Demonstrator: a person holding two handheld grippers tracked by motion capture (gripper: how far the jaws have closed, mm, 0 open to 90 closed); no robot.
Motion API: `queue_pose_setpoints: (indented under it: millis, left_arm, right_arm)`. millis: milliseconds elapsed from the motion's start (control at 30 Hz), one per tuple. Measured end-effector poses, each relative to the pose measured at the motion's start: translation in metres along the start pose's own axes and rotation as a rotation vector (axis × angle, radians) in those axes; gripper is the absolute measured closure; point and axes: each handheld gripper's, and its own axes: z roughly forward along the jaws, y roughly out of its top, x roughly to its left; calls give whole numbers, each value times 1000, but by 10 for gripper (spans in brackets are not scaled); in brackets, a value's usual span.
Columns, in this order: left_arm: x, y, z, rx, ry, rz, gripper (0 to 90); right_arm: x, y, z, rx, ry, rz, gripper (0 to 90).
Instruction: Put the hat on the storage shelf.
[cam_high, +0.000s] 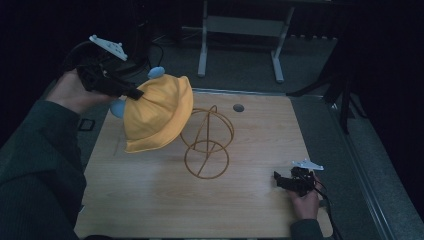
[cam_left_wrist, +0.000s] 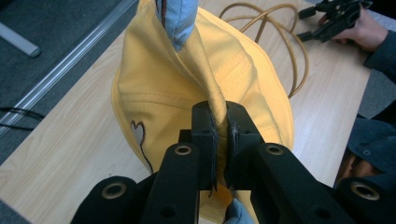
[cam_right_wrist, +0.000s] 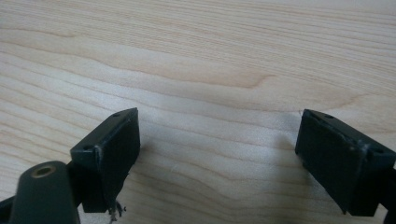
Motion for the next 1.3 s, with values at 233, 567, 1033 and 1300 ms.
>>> queue_pose_setpoints:
  millis: [233,567,1033,1300]
  left_arm:
    - [-2,6,2,-10,-16,11,835]
    - [-10,20,6,-20,-26,37,834]
    - [-16,33,17,-30,-42,47,831]
    - [-18,39,23,-32,-49,42,829]
  right_arm:
    - [0,0,0,0,0,0,139]
    - [0,0,0,0,0,1,140]
    - [0,0,0,-4,1,3,139]
    - [0,0,0,0,0,2,139]
